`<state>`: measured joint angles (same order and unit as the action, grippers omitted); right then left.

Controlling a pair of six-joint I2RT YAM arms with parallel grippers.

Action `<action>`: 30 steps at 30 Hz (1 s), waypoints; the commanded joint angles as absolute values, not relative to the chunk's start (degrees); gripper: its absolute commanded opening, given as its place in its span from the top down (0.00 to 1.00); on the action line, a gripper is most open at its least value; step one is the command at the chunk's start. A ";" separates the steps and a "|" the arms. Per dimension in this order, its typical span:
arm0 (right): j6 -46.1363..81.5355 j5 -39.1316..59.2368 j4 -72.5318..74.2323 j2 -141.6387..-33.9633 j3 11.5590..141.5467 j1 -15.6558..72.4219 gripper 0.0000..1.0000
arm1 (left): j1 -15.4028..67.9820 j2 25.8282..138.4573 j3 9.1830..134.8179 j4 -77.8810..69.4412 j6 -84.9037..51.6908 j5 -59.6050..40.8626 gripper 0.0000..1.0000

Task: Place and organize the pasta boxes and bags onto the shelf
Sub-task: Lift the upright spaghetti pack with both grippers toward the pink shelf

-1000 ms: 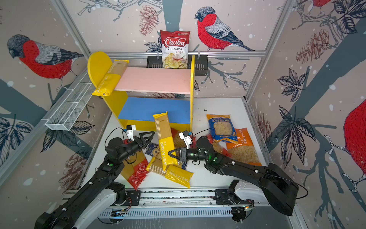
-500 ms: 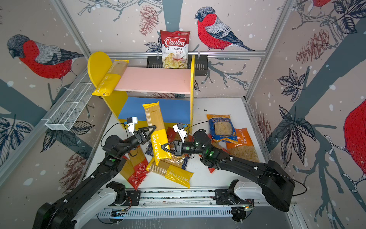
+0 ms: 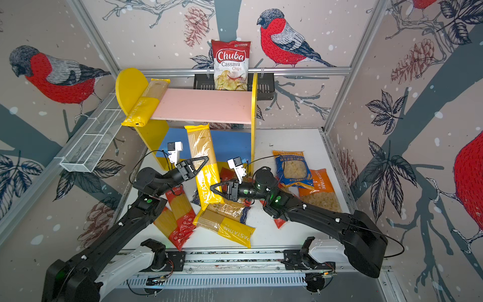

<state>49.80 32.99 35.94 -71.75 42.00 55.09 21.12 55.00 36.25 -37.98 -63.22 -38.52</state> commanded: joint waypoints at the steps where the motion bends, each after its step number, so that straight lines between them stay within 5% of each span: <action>1: 46.57 32.46 36.84 -71.54 42.29 55.33 0.53 | 20.77 55.69 40.16 -40.01 -59.04 -38.38 0.92; 10: 44.96 30.12 36.21 -71.54 42.58 56.80 0.49 | 18.77 59.29 46.79 -40.00 -58.97 -40.26 0.94; 15: 43.69 26.62 35.76 -73.93 46.09 57.02 0.70 | 18.73 60.05 48.98 -38.34 -59.26 -40.65 0.91; 20: 44.18 25.31 37.79 -76.56 50.35 56.89 0.85 | 17.27 60.48 52.10 -34.50 -59.38 -41.08 0.69; 30: 50.16 25.76 41.73 -84.45 64.24 54.42 0.92 | 10.71 57.33 48.90 -37.70 -64.91 -42.45 0.33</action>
